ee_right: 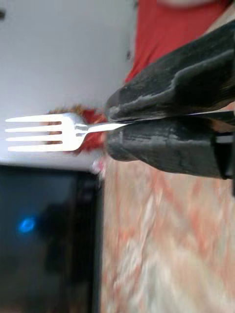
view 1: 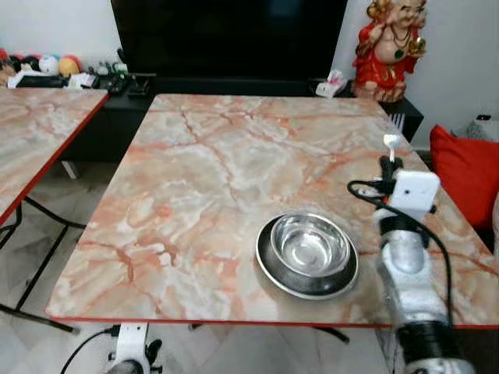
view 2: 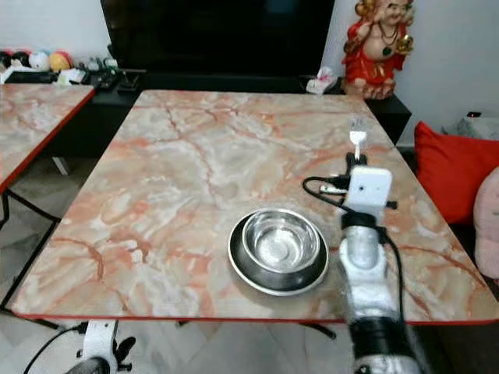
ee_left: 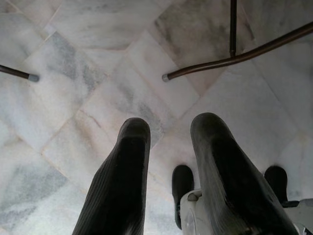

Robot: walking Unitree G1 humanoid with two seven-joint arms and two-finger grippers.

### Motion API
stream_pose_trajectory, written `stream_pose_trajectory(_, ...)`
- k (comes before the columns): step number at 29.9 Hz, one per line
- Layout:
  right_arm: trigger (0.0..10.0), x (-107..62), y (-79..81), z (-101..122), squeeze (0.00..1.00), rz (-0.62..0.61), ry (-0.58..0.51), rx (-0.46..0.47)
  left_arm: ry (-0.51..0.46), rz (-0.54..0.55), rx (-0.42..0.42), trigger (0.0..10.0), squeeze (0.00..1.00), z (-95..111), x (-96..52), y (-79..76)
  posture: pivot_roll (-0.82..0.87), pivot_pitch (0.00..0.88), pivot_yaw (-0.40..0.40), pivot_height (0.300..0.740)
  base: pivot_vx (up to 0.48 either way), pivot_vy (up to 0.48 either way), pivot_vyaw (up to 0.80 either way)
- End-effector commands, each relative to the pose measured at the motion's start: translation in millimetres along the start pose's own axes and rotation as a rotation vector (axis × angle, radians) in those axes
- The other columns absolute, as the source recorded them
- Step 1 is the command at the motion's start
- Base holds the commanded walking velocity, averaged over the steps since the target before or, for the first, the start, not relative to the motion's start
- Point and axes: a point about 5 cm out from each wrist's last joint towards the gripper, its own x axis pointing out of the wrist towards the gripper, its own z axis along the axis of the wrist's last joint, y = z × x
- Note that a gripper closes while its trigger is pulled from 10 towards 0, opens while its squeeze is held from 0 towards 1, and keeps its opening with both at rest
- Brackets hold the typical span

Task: Setting the table

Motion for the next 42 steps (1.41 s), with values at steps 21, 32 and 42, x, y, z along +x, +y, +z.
stream_pose_trajectory(21, 10.0, -31.8, -12.3, -43, 0.00, 0.124, 0.590, 0.127, 0.036, -0.004, -0.001, 10.0, 0.00, -5, -0.7, -0.3, 0.08, 0.000, -0.019, 0.728, 0.000, 0.000, 0.00)
stream_pose_trajectory(32, 10.0, -44.7, -0.9, -63, 0.00, 0.183, 0.697, 0.151, 0.050, -0.002, -0.008, 10.0, 0.00, -10, -2.2, 0.8, 0.07, 0.000, -0.021, 0.728, 0.000, 0.000, 0.00)
stream_pose_trajectory(42, 10.0, -39.3, 12.0, -72, 0.00, 0.252, 0.663, 0.077, 0.048, -0.002, -0.008, 10.0, 0.00, -10, -1.9, 0.4, 0.08, 0.000, -0.022, 0.728, 0.000, 0.000, 0.00)
